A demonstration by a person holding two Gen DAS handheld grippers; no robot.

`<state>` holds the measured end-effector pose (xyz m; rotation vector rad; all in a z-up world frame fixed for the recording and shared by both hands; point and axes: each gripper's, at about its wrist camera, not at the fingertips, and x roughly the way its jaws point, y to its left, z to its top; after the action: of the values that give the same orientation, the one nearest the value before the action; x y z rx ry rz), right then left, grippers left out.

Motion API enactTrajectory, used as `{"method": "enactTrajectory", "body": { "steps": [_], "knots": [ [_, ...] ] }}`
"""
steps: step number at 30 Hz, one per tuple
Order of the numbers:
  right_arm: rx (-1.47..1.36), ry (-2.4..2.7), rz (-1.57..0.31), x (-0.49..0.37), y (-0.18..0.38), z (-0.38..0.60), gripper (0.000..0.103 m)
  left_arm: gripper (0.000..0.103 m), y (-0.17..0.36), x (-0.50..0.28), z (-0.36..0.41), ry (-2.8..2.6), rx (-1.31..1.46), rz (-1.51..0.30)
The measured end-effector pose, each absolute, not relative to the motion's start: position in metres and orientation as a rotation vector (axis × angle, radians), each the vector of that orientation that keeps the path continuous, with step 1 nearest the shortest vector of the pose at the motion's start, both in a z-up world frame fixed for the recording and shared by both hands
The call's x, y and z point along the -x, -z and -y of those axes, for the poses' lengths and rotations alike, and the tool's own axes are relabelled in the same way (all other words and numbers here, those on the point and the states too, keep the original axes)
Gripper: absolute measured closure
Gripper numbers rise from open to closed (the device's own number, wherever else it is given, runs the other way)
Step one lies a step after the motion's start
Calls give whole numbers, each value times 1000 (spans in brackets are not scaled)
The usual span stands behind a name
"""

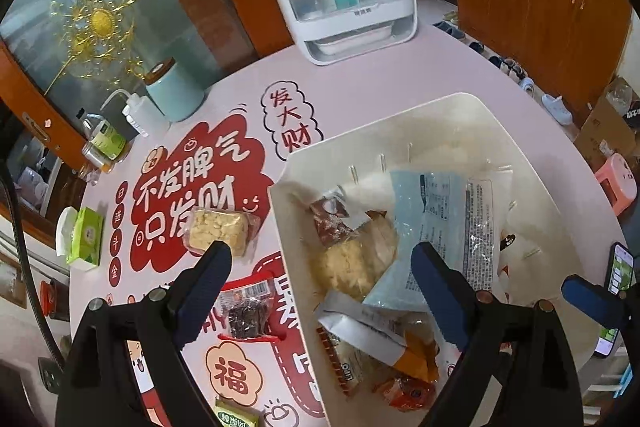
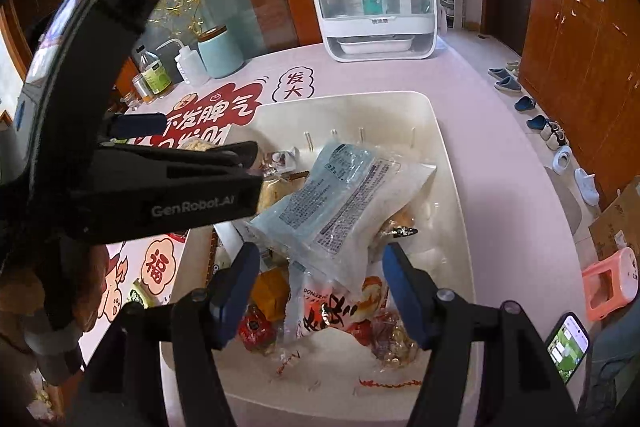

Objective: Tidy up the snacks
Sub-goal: 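Carry both snacks to the white tray and open both tools, then grasp blue wrapper with left tool while right tool grasps cracker pack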

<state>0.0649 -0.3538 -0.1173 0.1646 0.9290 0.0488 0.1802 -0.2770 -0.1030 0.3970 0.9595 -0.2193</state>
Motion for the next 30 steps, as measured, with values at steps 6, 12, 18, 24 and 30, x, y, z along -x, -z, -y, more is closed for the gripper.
{"method": "enactTrajectory", "body": {
  "steps": [6,12,18,24,30],
  "knots": [
    [-135,-72,-919,-62,108,340,38,12,84,-172,258,195,-337,-933],
    [-95,-101,-911,-52,98,321,38,12,61,-152,226,167,-293,-893],
    [-43,-148,-895,-44,82,292,38,12,37,-128,172,90,-232,-851],
    [4,-186,-866,-38,67,261,38,12,21,-105,100,-11,-146,-816],
    [27,-213,-837,-48,50,227,39,12,14,-95,29,-76,-126,-781]
  ]
}}
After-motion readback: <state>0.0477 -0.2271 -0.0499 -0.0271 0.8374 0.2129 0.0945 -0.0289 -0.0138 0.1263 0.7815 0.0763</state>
